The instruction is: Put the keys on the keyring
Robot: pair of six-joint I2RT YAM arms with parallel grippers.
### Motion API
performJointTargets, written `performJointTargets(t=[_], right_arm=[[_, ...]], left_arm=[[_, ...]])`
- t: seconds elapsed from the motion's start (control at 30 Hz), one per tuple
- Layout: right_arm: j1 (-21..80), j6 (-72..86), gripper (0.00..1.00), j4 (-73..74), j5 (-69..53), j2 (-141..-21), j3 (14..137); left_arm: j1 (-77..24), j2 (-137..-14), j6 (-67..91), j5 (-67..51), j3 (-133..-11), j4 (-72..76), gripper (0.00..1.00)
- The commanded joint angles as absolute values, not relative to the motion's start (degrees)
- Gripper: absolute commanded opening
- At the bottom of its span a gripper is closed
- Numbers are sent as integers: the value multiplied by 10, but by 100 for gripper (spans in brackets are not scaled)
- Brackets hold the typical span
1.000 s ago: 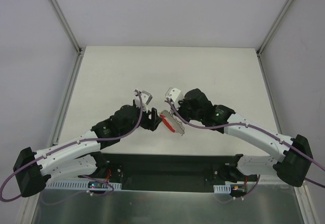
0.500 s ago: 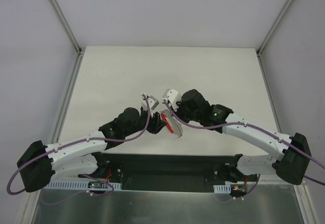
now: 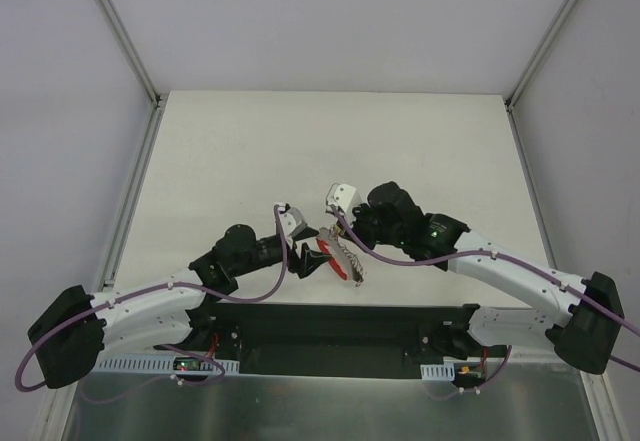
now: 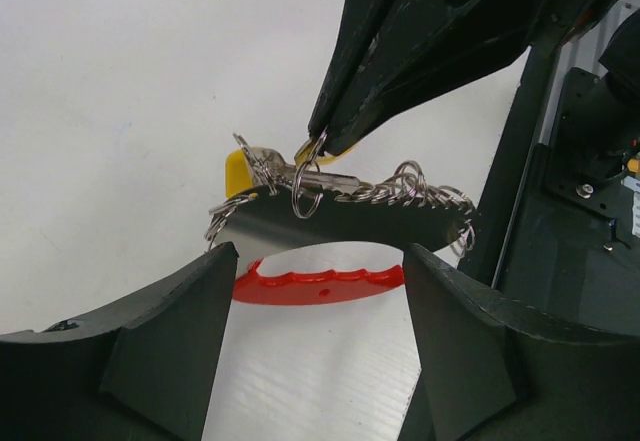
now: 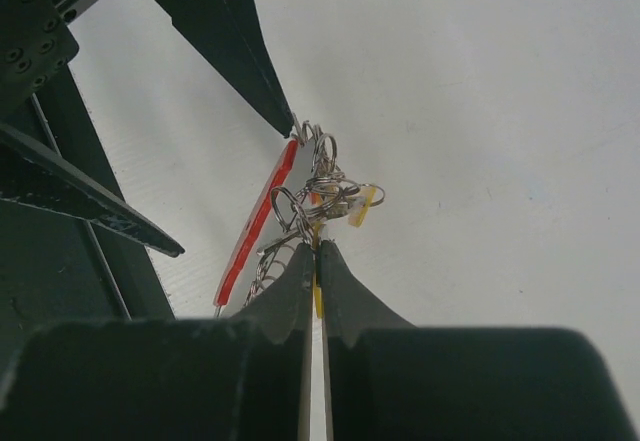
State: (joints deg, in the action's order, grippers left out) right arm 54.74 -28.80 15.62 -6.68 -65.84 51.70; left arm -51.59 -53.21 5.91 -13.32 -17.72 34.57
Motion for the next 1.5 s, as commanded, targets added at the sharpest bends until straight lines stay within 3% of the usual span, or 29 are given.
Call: performJointTargets(t=[0.0,0.63,0.77,0.9,1.47], right_arm=[[550,-295,1,113,-99,-634,518],[555,-294,1,108,-123,-621,514],[556,-294,1,108,-124,-620,514],[558,-294,1,108,-115,-620,515],[570,-289,1,109,-105,-628,519]], left_arm=[[-498,-526,17,-205,-166,427,68],[-486,-544,-33,-294,-163,471,50],[-487,-554,-33,-301,-172,457,43],[-486,-560,-25,-311,-182,444,28],[-487,-575,32,-280,-210,431,31]])
